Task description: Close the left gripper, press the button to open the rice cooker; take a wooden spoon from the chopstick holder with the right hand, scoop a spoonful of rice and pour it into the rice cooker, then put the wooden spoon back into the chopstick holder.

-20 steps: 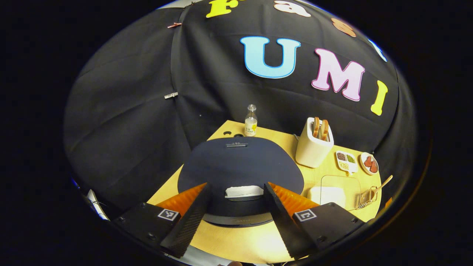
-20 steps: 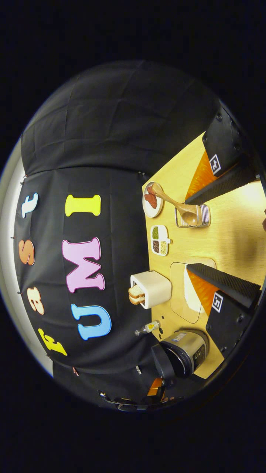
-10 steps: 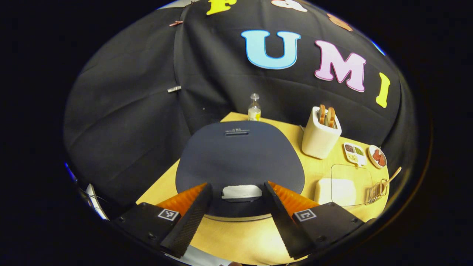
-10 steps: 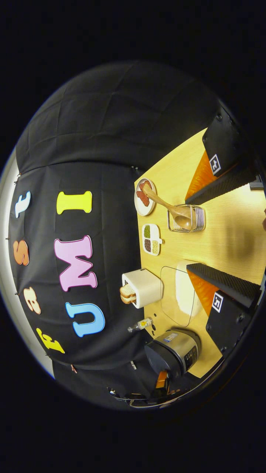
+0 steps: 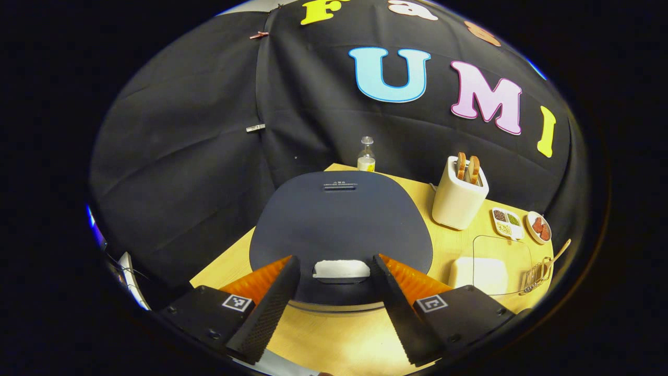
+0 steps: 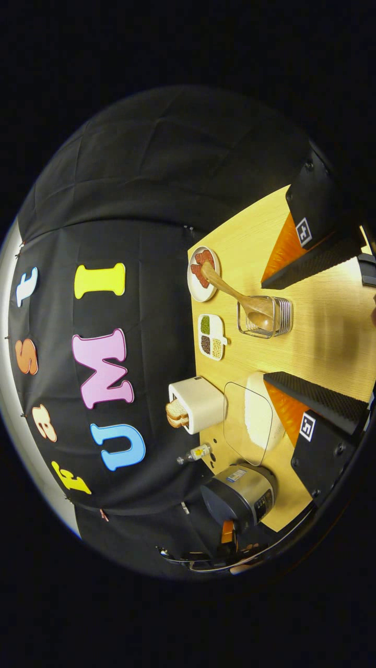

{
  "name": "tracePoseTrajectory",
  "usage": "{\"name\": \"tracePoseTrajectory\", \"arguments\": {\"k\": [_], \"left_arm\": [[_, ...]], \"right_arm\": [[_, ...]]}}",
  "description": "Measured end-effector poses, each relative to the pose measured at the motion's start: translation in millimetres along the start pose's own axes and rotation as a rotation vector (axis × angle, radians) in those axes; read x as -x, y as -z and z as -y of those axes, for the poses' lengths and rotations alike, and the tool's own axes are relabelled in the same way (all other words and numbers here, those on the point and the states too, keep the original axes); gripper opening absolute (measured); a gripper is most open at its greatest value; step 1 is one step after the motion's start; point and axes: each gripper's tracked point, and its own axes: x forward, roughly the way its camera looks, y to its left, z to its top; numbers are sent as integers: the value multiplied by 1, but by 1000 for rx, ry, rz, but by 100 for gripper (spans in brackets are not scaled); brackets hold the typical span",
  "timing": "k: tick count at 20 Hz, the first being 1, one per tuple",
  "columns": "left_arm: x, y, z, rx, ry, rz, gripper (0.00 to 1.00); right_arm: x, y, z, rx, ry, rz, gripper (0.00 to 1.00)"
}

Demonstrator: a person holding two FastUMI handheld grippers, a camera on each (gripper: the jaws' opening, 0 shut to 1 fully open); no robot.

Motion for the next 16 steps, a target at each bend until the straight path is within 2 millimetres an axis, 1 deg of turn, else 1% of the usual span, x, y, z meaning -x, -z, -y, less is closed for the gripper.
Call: {"name": "tracePoseTrajectory", "arguments": {"k": [1, 3, 5, 7, 11, 13, 14, 16], "left_arm": [[0, -1, 0, -8, 1, -4, 99], [7, -5, 3, -7, 10, 14, 99], [20, -18, 12, -7, 38, 69, 96], [40, -35, 25, -23, 77, 134, 96], [87, -70, 54, 1, 212, 230, 96], [110, -92, 57, 0, 262, 281, 96], [120, -103, 59, -4, 282, 304, 96], [141, -119, 58, -20, 319, 344, 96]], "right_arm": [[1, -3, -1, -7, -1, 7, 99], [6, -11, -5, -11, -3, 31, 99], [8, -20, -9, 6, 0, 57, 99], [10, -32, -15, 13, 6, 80, 99], [24, -74, -32, 25, 35, 174, 99], [30, -92, -41, 8, 76, 201, 99], [35, -102, -50, -14, 86, 222, 99], [51, -131, -69, -47, 97, 293, 99]]}}
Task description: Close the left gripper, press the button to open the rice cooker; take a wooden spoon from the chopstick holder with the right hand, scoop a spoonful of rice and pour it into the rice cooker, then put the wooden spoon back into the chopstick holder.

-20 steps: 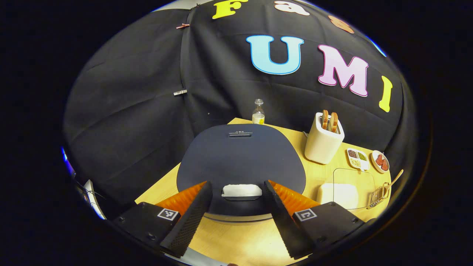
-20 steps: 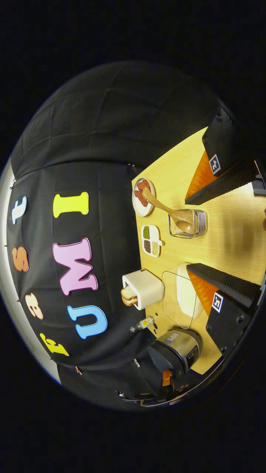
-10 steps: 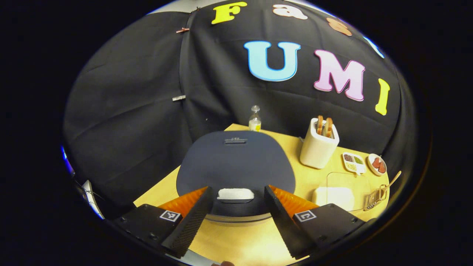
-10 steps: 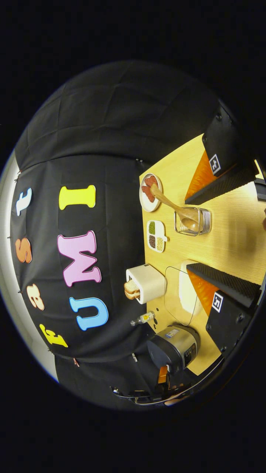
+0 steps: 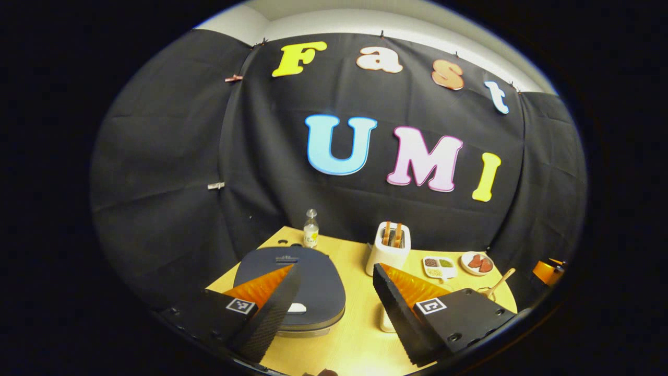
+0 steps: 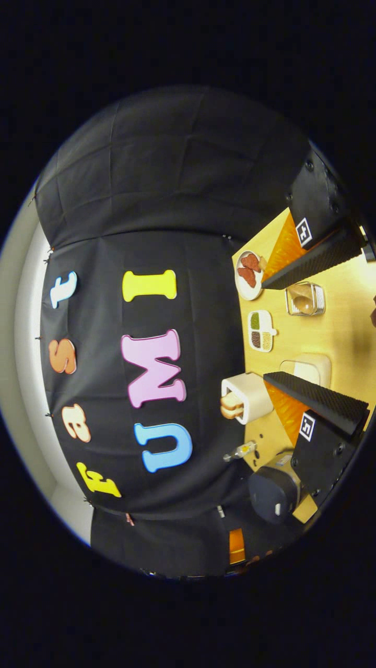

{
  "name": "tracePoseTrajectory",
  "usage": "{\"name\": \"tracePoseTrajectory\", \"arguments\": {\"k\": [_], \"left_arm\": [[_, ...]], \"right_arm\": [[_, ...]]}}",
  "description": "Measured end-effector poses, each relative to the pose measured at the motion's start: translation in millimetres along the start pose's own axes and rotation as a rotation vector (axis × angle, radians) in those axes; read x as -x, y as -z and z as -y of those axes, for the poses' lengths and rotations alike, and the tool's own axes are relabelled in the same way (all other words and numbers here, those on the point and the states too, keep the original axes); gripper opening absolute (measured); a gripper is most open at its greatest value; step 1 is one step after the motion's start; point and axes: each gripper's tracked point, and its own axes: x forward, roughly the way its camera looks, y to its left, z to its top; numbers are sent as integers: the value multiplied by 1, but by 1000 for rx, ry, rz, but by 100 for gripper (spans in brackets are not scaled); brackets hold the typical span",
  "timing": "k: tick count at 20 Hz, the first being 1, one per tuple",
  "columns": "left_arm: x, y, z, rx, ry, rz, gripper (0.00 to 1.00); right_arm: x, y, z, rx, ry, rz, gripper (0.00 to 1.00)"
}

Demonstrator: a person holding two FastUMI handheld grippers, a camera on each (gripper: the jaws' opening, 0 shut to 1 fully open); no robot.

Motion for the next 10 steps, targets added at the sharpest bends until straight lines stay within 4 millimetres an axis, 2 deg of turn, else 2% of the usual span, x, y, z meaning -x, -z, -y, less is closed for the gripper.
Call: {"name": "tracePoseTrajectory", "arguments": {"k": [3, 5, 8, 10], "left_arm": [[20, -23, -1, -40, 26, 64, 96], [37, -28, 1, -53, 40, 102, 95], [67, -21, 6, -58, 68, 133, 95], [85, -13, 9, -41, 86, 132, 95]], "right_arm": [[22, -32, -21, 29, 15, 93, 98], [40, -39, -28, 59, 38, 138, 98], [70, -23, -39, 63, 56, 131, 98], [91, -8, -38, 61, 72, 108, 98]]}}
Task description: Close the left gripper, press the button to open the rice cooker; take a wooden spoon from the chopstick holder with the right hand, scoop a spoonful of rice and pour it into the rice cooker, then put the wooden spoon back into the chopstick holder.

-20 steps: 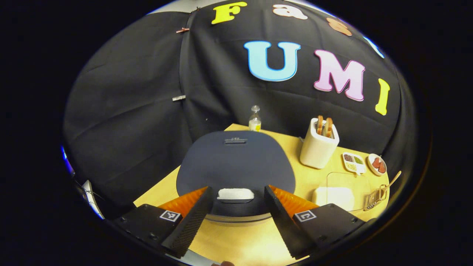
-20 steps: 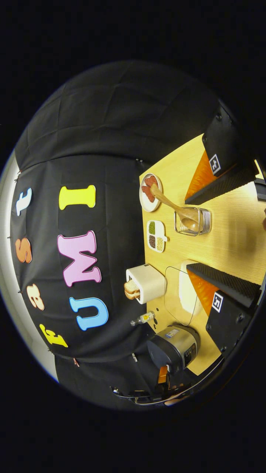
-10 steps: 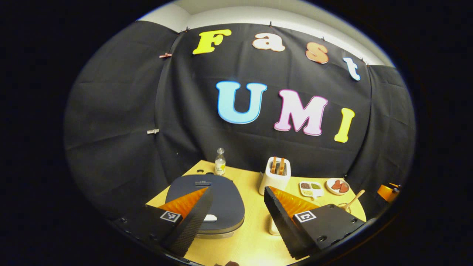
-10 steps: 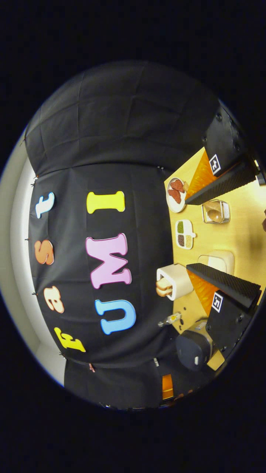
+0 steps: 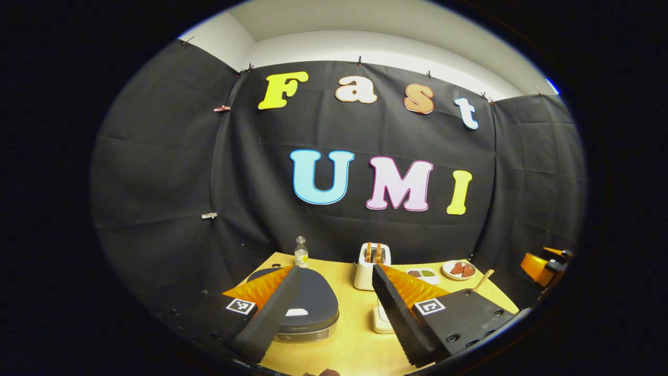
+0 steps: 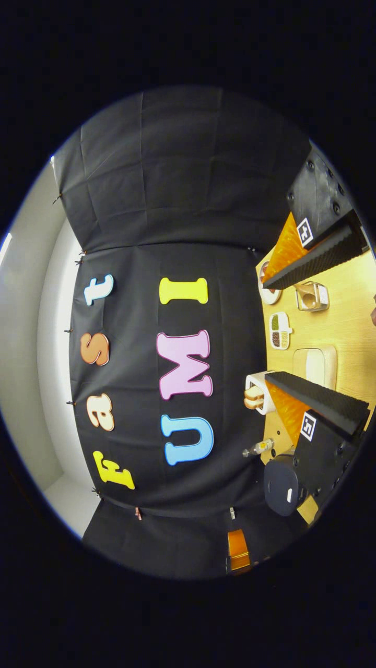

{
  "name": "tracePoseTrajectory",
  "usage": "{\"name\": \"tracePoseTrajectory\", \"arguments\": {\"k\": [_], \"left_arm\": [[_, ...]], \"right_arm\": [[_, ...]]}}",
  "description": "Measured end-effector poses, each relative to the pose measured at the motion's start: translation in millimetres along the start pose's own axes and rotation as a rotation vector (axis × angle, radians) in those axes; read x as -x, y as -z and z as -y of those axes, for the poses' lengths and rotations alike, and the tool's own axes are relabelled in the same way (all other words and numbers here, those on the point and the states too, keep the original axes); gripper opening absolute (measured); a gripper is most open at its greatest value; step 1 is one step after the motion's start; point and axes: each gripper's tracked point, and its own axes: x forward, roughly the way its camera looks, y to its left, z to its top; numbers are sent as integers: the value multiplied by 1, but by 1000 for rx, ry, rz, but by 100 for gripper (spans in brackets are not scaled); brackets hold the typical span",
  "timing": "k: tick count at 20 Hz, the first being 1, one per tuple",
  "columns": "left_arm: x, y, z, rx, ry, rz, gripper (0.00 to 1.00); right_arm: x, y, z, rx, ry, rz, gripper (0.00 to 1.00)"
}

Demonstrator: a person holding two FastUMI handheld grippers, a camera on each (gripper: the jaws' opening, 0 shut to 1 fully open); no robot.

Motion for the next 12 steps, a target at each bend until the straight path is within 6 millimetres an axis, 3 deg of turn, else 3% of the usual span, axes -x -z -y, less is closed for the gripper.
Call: {"name": "tracePoseTrajectory", "arguments": {"k": [4, 7, 12], "left_arm": [[25, 14, 9, 44, 48, -6, 95], [34, 27, 4, 46, 56, -41, 95], [35, 31, -8, 59, 51, -57, 95]], "right_arm": [[34, 19, -5, -9, -9, -59, 98], [33, 16, -7, 36, -13, -58, 98], [23, 4, -29, 0, -36, -42, 98]]}}
